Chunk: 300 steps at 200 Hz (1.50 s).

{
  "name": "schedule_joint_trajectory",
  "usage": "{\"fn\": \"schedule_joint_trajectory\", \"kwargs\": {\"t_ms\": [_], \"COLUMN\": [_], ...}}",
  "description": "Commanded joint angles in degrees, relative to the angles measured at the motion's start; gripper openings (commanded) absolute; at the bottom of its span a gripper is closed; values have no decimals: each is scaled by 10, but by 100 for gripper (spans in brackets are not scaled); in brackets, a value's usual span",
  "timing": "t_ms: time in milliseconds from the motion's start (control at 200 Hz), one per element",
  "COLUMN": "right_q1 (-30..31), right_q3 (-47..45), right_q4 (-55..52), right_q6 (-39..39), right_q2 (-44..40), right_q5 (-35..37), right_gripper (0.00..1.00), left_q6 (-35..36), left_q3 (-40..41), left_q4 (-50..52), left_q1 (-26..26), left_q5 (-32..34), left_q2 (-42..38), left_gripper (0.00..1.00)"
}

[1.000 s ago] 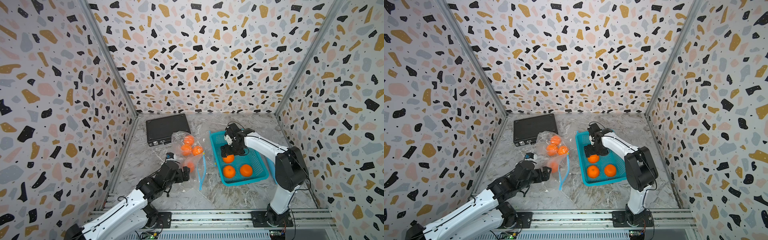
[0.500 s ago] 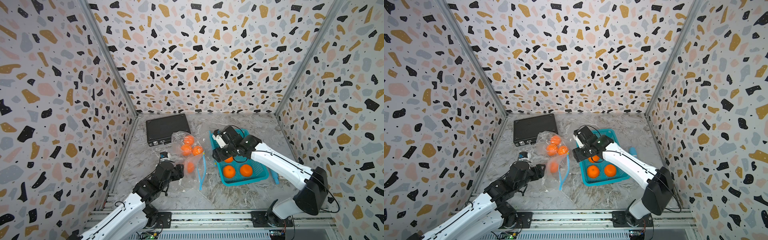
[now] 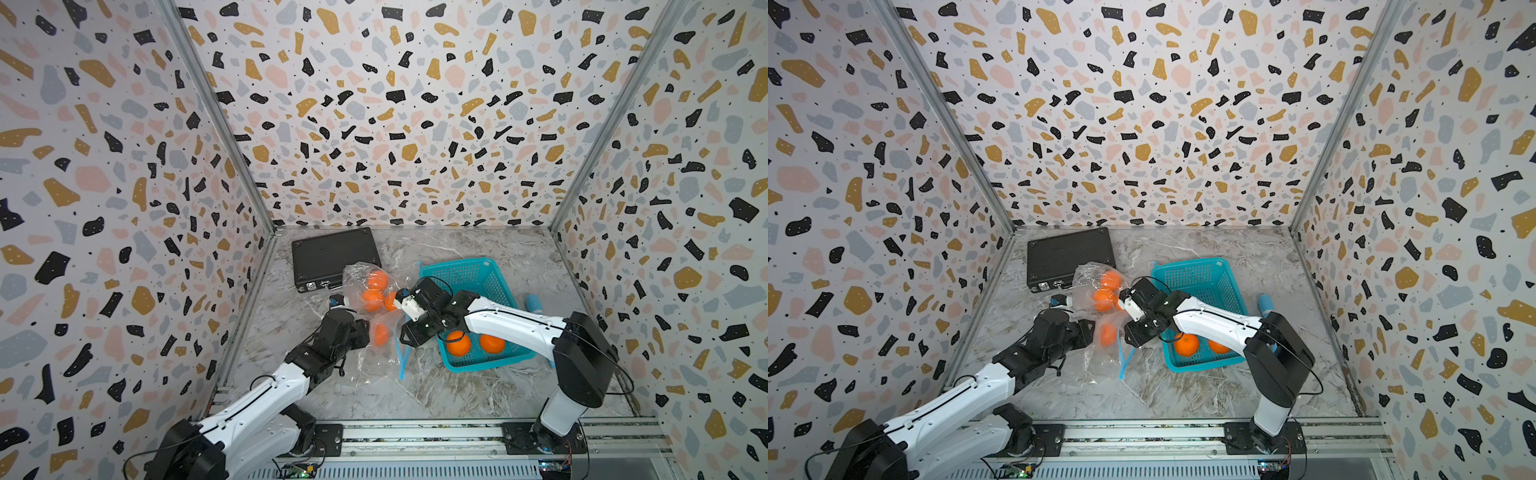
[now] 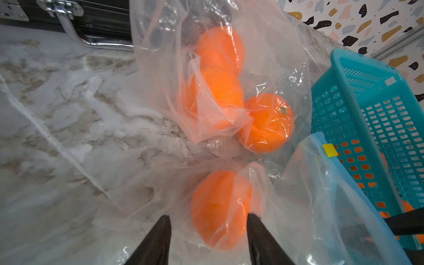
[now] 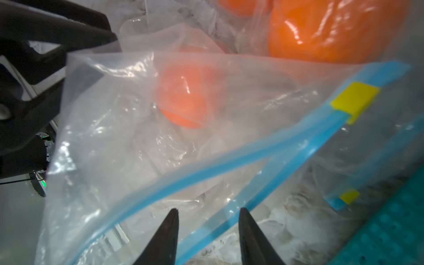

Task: Open the zip-top bag and take out the orange
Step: Pick up the orange from the zipper food storage bag.

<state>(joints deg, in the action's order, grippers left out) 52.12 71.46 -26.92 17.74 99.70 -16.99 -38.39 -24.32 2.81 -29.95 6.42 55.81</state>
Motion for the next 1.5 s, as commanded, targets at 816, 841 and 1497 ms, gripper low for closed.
{"fn": "schedule_joint_trajectory", "kwargs": {"t_ms": [816, 841, 1497], "right_q1": [11, 11, 15], "right_q3": [140, 144, -27], "right_q4": [142, 141, 126], "right_q6": [-19, -17, 58], "right_q2": [191, 196, 25], "right_q5": [-6, -6, 4], "right_gripper": [83, 83, 67], "left_q6": [63, 63, 6], "left_q3": [40, 40, 34], "left_q4": [-216, -215, -95], "left_q1": [39, 39, 54], "left_q5": [-95, -95, 33], "left_q2": [201, 200, 194], "left_gripper": [0, 0, 0]}}
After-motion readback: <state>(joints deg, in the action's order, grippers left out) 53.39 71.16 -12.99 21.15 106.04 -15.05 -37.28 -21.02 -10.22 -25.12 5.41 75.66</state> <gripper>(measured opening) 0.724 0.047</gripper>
